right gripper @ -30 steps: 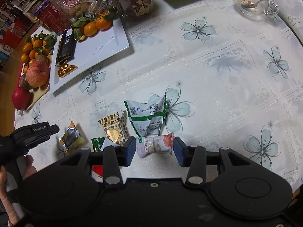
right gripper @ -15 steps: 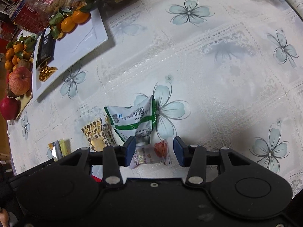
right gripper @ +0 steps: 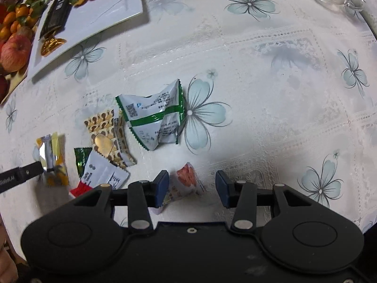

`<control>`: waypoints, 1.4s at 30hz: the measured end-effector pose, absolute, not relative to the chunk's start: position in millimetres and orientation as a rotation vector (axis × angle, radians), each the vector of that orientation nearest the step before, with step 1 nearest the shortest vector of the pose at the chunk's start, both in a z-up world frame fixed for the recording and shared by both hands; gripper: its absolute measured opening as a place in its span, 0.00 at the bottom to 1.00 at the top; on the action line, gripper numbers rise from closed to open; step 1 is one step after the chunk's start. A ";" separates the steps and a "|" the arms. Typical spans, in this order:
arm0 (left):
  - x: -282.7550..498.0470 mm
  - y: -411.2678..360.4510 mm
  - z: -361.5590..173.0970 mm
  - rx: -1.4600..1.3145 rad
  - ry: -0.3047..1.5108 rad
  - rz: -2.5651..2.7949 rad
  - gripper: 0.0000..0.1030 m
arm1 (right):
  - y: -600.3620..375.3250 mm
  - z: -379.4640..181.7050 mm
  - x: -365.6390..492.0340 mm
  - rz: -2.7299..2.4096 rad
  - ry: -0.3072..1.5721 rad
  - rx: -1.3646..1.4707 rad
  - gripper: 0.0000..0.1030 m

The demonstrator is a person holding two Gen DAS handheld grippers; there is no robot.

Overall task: Organize snacks
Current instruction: 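Grasp silver-and-yellow packet with left gripper while right grasps pink-and-white packet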

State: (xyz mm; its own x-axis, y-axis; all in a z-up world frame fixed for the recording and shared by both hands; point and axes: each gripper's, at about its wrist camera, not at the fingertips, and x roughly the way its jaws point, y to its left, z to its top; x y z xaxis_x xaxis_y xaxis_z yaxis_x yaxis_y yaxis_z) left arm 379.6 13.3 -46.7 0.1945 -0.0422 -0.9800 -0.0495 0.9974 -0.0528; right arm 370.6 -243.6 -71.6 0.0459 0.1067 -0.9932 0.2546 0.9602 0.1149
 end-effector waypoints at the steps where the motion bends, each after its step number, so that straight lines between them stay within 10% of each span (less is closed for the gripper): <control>1: 379.3 12.4 -46.2 -0.078 1.372 0.007 0.41 | -244.5 -66.8 368.5 -0.110 1.510 0.294 0.45; 24: 376.5 -5.3 -35.9 -0.097 1.322 -0.117 0.42 | -231.6 -79.2 367.4 -0.146 1.534 0.435 0.46; 31: 376.8 -24.9 -40.9 -0.066 1.319 -0.134 0.42 | -215.9 -78.3 364.4 -0.134 1.523 0.319 0.25; 42: 389.0 -32.9 -47.4 -0.105 1.316 -0.062 0.42 | -219.7 -75.4 361.9 -0.132 1.526 0.308 0.21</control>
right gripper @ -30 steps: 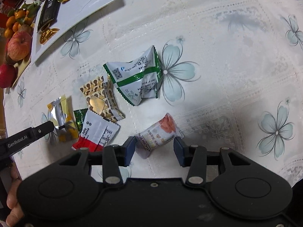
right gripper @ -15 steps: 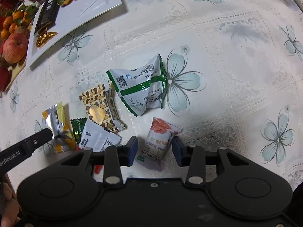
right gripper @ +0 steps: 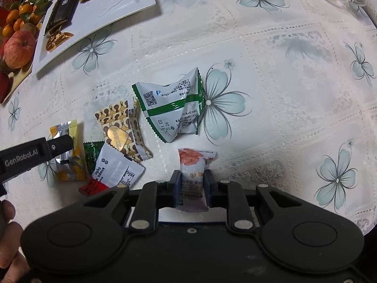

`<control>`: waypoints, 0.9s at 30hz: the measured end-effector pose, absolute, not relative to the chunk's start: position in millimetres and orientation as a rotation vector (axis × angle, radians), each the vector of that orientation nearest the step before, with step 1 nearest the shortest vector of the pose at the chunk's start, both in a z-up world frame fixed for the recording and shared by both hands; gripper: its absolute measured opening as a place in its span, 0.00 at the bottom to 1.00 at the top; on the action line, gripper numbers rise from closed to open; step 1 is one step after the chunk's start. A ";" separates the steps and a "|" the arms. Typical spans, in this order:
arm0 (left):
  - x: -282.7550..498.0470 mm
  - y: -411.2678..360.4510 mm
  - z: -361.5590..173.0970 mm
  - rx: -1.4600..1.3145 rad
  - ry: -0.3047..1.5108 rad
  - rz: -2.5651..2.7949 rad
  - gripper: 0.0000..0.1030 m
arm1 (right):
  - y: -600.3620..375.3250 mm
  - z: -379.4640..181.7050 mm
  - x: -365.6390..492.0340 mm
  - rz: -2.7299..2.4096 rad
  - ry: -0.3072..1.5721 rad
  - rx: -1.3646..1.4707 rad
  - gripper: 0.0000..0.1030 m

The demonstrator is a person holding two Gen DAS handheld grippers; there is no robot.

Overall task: Organize snacks
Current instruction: 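Grasp silver-and-yellow packet with left gripper while right grasps pink-and-white packet, then carry both held packets over the gold tray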

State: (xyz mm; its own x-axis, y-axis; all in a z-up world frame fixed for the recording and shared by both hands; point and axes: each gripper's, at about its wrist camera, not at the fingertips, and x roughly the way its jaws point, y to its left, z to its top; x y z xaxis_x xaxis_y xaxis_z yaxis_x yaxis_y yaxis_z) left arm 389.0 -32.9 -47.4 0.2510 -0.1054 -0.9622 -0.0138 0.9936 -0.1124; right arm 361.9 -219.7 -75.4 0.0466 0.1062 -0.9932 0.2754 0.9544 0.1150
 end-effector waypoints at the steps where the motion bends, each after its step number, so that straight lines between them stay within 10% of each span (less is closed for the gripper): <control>1: 389.2 -34.3 -47.5 -0.100 1.314 -0.059 0.42 | -219.1 -75.8 361.7 -0.133 1.527 0.308 0.21; 27: 394.5 -40.7 -62.0 -0.058 1.360 -0.027 0.42 | -215.5 -75.0 360.3 -0.113 1.530 0.269 0.19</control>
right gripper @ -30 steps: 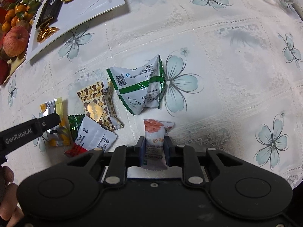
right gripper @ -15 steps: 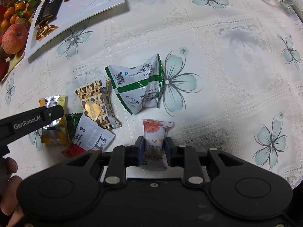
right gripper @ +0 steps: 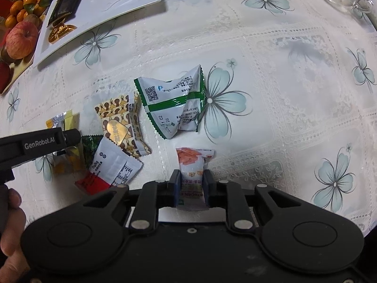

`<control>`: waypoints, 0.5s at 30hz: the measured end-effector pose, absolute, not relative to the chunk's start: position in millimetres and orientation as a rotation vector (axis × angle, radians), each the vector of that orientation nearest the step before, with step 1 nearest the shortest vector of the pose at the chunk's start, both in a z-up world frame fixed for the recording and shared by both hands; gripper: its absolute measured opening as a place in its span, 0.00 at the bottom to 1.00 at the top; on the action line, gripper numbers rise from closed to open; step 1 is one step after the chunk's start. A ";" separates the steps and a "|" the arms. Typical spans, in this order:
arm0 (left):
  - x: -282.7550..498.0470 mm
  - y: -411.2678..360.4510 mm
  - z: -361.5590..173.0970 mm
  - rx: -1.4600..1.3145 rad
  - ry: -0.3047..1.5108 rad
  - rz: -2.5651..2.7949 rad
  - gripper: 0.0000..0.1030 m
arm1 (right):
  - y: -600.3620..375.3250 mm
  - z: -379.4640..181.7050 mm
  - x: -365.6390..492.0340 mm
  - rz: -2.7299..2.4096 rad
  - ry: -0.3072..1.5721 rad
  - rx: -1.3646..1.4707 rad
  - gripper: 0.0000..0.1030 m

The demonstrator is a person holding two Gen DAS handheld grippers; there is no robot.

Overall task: Organize snacks
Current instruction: 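Carry both held packets over the gold tray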

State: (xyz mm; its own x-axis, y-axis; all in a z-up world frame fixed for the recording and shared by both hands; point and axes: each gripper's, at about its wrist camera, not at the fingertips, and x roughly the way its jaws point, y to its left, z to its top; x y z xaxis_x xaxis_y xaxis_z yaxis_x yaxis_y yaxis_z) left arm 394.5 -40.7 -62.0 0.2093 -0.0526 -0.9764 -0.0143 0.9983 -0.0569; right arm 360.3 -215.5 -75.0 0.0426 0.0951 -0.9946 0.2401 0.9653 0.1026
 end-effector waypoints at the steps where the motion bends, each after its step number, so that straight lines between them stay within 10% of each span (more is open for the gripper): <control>1: 393.7 -38.8 -60.9 -0.062 1.360 -0.022 0.42 | -216.6 -73.3 359.5 -0.116 1.525 0.265 0.19; 15: 286.1 -14.3 36.8 -0.147 1.172 -0.028 0.42 | -251.9 13.8 295.0 -0.040 1.272 0.311 0.19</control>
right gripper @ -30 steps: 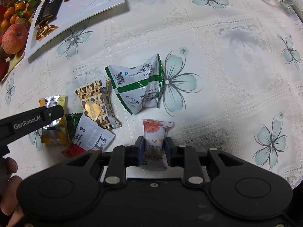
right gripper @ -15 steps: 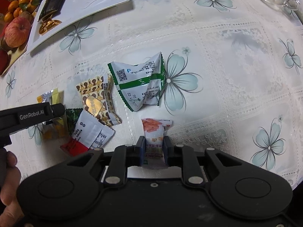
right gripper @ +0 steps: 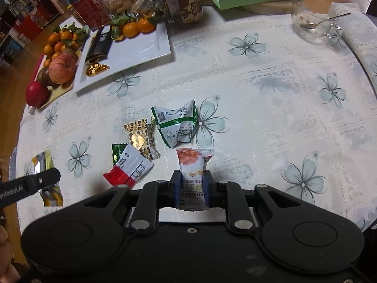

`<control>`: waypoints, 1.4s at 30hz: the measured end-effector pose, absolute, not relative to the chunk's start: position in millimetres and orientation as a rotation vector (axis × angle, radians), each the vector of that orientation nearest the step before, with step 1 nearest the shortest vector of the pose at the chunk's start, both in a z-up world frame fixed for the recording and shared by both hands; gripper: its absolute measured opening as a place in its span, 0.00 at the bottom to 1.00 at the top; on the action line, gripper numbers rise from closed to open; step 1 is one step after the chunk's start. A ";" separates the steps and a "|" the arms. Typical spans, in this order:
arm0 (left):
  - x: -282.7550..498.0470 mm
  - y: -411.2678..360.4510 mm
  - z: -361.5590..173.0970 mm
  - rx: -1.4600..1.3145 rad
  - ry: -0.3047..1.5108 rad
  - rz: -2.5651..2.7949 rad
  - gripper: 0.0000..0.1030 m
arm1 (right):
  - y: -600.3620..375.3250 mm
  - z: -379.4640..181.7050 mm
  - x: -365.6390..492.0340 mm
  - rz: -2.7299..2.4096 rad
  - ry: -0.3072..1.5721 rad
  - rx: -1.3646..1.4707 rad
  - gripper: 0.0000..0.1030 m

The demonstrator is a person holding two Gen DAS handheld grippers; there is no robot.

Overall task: Organize snacks
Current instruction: 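Carry both held packets over the gold tray, then open both grippers to drop the packets into the gold tray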

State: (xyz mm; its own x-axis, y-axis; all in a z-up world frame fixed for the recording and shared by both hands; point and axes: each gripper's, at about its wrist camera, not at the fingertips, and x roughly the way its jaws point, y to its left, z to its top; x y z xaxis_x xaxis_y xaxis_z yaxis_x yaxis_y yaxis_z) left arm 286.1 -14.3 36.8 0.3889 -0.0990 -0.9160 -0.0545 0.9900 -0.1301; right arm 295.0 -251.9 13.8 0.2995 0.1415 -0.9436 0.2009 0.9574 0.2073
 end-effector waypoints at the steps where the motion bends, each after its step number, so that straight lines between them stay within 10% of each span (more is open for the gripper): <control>1: 272.0 -13.0 39.8 -0.151 1.171 -0.028 0.42 | -253.2 20.1 283.3 -0.038 1.256 0.322 0.19; 23: 50.7 -30.0 43.1 -0.215 1.275 -0.079 0.42 | -226.2 76.3 17.6 0.075 1.198 0.383 0.20; 42: 60.5 -79.9 43.0 -0.119 1.250 -0.121 0.43 | -247.8 73.8 26.2 -0.065 1.133 0.330 0.20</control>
